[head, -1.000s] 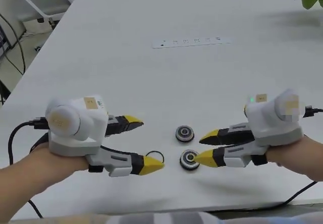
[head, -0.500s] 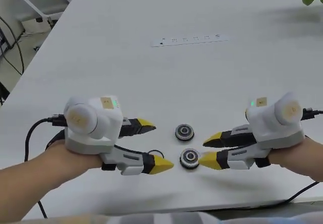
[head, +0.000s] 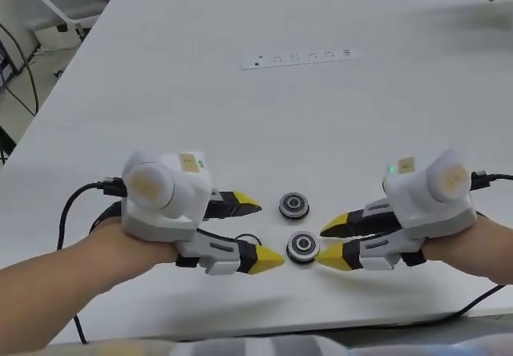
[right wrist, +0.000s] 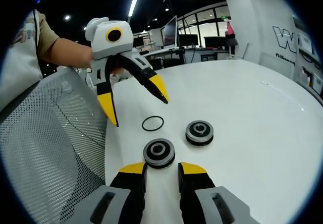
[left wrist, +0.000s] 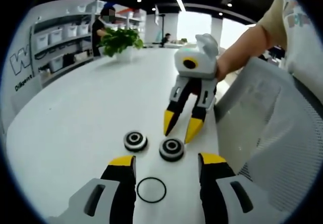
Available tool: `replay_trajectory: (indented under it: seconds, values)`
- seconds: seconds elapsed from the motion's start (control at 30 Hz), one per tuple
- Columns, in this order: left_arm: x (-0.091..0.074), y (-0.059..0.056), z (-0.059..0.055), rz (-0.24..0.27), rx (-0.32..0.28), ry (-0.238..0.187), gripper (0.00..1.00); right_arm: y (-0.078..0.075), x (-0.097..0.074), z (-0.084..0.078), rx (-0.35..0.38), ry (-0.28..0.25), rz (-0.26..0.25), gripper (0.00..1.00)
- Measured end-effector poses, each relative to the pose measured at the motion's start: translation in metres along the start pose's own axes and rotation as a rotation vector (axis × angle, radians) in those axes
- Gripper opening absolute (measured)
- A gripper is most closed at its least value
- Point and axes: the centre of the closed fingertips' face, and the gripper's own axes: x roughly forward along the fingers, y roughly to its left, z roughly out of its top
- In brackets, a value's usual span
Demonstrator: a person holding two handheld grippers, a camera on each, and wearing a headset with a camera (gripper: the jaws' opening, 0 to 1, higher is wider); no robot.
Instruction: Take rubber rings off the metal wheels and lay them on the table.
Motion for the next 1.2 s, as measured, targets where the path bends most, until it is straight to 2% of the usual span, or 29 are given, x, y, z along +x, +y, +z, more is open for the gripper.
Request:
replay_trajectory:
  seconds: [0.27,0.5,0.63,0.97,1.2]
  values:
    - [0.012,-0.003,-0.001,-0.022,0.001,0.015,0.46,0.001,0.003,-0.001,-0.009,-0.001,0.005,0.2]
    - [0.024,-0.01,-0.003,-0.048,0.013,0.036,0.42,0.002,0.006,-0.002,-0.015,-0.002,0.008,0.19]
    - [0.028,-0.012,-0.001,-0.062,-0.015,0.028,0.39,0.002,0.006,-0.002,-0.016,-0.004,0.008,0.18]
    - [0.038,-0.013,-0.004,-0.063,0.006,0.057,0.31,0.001,0.006,-0.002,-0.009,-0.014,0.008,0.18]
    - [0.044,-0.011,-0.003,-0.06,0.009,0.06,0.23,0.001,0.006,-0.002,-0.008,-0.016,0.007,0.17]
